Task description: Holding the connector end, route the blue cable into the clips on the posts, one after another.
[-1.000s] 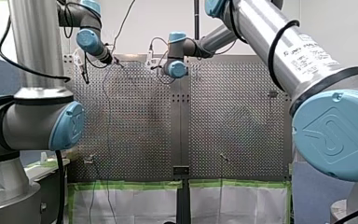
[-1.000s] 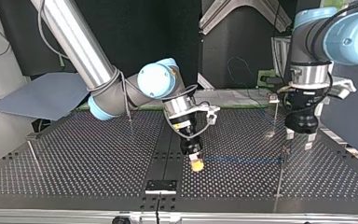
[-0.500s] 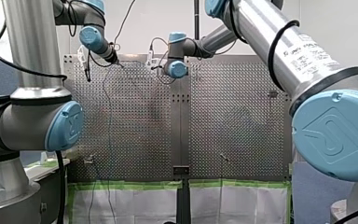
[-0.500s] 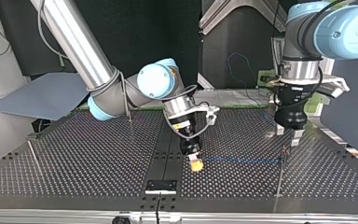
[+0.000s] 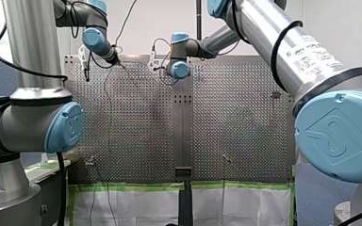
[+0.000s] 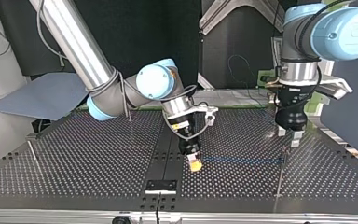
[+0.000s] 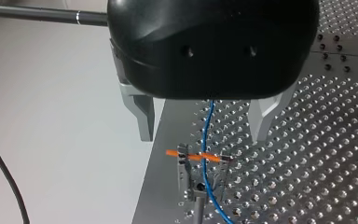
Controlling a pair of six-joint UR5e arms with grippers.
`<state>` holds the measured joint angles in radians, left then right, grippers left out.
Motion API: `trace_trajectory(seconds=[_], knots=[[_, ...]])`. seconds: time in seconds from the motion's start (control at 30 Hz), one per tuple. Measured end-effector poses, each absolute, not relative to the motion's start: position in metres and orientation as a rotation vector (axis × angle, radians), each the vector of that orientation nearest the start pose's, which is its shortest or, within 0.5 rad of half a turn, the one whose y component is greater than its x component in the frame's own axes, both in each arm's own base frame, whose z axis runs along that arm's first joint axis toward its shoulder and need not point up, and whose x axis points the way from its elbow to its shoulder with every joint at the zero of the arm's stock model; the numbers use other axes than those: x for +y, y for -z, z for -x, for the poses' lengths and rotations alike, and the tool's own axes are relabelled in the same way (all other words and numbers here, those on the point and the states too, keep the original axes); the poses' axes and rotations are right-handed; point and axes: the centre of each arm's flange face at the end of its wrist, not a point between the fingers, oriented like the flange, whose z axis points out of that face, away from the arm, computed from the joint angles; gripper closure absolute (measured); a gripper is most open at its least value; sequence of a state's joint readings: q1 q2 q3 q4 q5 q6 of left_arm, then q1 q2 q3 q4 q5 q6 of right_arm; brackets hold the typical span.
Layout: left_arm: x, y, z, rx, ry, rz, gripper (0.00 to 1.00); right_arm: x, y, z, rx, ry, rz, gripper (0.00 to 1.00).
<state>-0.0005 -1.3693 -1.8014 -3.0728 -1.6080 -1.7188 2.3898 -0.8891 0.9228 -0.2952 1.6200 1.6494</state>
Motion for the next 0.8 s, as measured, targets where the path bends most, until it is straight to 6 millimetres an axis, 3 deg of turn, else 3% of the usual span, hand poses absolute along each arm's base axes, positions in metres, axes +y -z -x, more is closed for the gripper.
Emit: trace_trajectory(seconds=[0.8], knots=[[-0.1309, -0.4705, -0.4102, 1.529, 0.07, 0.134, 0.0, -0.4406, -0.4075, -0.6574, -0.714, -1.989, -1.485, 1.0]])
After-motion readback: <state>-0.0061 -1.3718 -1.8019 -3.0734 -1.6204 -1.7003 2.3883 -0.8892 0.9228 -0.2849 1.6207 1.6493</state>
